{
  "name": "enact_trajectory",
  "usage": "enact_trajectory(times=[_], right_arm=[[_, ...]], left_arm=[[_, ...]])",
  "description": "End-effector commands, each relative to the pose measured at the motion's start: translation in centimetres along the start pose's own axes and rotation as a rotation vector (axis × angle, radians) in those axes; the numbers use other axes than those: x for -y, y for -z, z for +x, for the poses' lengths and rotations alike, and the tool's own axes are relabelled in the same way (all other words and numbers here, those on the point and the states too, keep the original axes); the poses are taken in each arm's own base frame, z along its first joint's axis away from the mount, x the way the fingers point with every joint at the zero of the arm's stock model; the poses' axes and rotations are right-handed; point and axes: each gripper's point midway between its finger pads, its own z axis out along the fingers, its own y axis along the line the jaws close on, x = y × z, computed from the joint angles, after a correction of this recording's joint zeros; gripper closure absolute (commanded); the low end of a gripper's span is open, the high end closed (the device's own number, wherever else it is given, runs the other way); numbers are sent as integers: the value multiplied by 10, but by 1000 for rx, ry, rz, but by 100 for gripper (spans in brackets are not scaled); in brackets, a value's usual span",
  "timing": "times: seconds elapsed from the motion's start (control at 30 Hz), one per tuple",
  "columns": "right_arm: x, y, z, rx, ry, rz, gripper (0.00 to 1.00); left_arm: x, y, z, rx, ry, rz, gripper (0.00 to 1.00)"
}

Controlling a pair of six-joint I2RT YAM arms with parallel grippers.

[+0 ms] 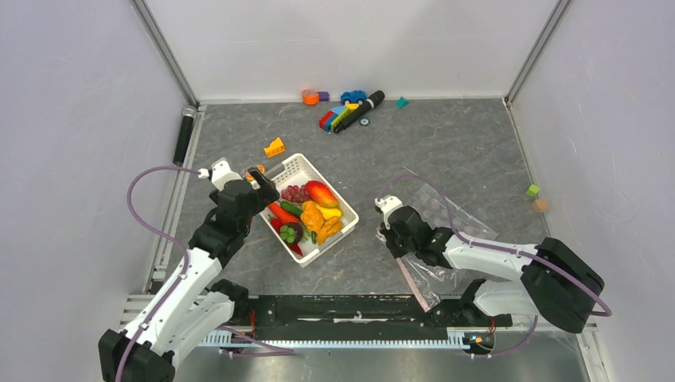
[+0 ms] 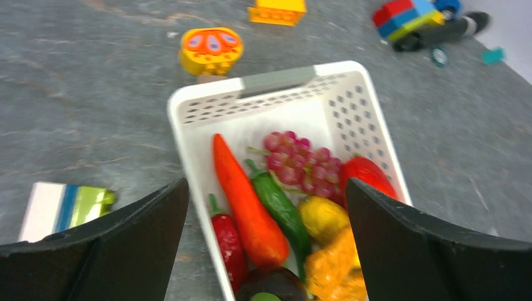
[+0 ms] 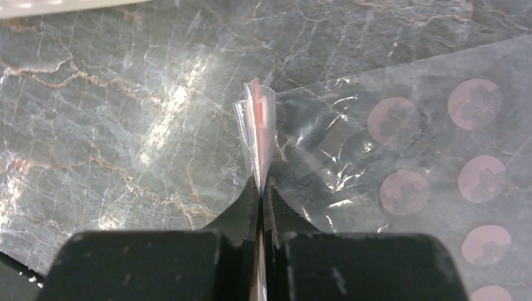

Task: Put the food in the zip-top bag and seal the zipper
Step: Pick up the zipper food storage bag at the center of the board, then open the zipper of the food storage bag.

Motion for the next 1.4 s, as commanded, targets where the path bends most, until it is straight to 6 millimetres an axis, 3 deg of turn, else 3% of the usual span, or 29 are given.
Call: enact_trajectory(times=[0.0,0.17,0.27,0.47,0.67,0.9,1.2,1.37], right_arm=[[6,4,-29,125,-60,7,100],[9,32,-88,380,-122,-44,100],[1,60,-119,545,-113,-142,100],[-17,107,-149,700,-41,-335,100],[-22,135,-163,811,-39,-453,100],[-17,184,-189,1032,-105,-513,100],[-23,216,-191,1161,-160,-608,100],[-20,217,-190,1184,-200,-620,100]], left_arm=[[60,17,-1,-30,-62,349,0],[122,58,14,-106,-122,786,0],[141,77,23,-146,-146,951,0],[175,121,54,-266,-198,1257,0],[201,138,96,-360,-321,1328,0],[216,124,150,-476,-380,1262,0],[243,136,171,-465,-412,1272,0],[250,147,180,-488,-405,1316,0]])
